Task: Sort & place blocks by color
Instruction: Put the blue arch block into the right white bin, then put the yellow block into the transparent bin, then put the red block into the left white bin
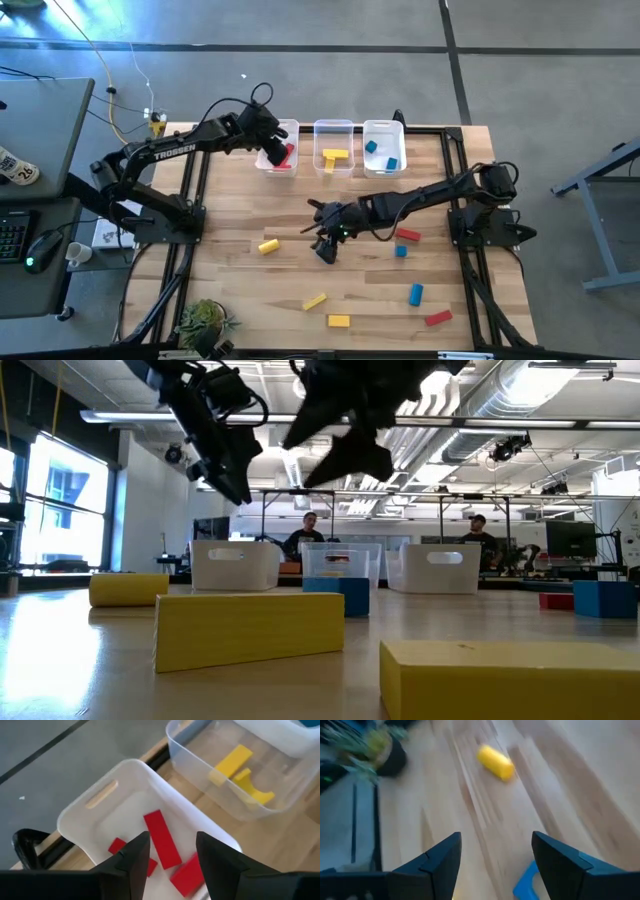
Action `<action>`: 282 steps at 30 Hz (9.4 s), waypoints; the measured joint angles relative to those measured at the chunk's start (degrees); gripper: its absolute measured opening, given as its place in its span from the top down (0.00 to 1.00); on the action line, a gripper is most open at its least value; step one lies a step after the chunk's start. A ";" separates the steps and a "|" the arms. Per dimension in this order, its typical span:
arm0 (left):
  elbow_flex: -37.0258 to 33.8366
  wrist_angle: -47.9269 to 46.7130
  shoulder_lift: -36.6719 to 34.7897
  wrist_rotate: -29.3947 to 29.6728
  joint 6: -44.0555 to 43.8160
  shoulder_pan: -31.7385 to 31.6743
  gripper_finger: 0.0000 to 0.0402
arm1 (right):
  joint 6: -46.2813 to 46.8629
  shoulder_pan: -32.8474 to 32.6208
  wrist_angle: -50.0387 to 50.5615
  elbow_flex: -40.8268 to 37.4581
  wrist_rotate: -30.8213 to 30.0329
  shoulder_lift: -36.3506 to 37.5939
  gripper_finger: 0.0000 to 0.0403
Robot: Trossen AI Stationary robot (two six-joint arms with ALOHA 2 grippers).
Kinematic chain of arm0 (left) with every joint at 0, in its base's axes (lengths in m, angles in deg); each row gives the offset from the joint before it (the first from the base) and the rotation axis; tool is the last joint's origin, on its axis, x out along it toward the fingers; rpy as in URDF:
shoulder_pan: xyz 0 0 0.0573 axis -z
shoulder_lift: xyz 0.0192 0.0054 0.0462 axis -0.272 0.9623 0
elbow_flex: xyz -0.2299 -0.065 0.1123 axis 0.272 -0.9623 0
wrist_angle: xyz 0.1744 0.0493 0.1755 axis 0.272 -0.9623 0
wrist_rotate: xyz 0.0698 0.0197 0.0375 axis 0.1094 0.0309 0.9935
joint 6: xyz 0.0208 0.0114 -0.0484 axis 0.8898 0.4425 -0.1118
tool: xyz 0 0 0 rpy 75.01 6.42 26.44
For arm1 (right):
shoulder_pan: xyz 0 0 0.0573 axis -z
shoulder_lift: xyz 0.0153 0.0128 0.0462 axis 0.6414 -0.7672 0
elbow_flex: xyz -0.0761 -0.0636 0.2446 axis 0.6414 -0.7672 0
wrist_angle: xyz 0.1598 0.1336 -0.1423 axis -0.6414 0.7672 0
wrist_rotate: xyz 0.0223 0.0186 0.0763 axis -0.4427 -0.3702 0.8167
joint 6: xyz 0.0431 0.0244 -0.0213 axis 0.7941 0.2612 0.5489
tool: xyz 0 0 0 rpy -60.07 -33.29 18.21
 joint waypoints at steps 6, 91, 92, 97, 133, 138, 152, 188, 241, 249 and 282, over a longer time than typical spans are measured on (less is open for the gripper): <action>0.00 -1.63 0.00 0.15 0.00 2.13 0.63 | 2.70 -1.12 1.16 -0.01 0.08 -3.26 0.43; -0.17 -11.75 -0.02 -7.44 -7.03 26.65 0.63 | -22.35 35.90 34.02 -0.20 -22.53 7.06 0.75; -0.17 -12.25 -0.02 -7.43 -7.43 27.09 0.63 | -22.98 36.92 34.23 -0.38 -22.26 7.05 0.75; -0.20 -13.72 -0.02 -7.15 -10.40 28.85 0.63 | -24.89 41.24 34.02 -1.73 -19.27 6.48 0.75; -0.24 -22.27 1.44 -6.89 -39.00 44.61 0.46 | -28.24 40.61 32.99 -3.99 -17.82 6.36 0.49; -0.18 -22.71 4.15 -6.52 -39.75 47.11 0.46 | -27.43 40.18 32.99 -3.99 -18.01 6.36 0.48; -0.22 -21.66 15.76 -8.96 -39.43 48.42 0.46 | -27.06 40.19 33.45 -3.99 -17.87 6.40 0.48; 6.57 -18.65 24.20 -12.30 -18.47 43.13 0.75 | -26.88 36.03 43.21 1.50 -7.48 7.45 0.48; 19.45 13.38 24.02 -2.50 2.16 14.76 0.72 | 6.80 0.01 62.14 -17.89 -13.30 25.23 0.48; 19.47 16.09 24.35 -8.46 2.01 9.32 0.71 | 9.54 0.19 45.65 -25.89 -7.18 33.13 0.48; 19.47 16.53 32.26 -14.08 -2.64 5.80 0.54 | 7.60 0.19 39.90 -29.30 1.27 33.46 0.48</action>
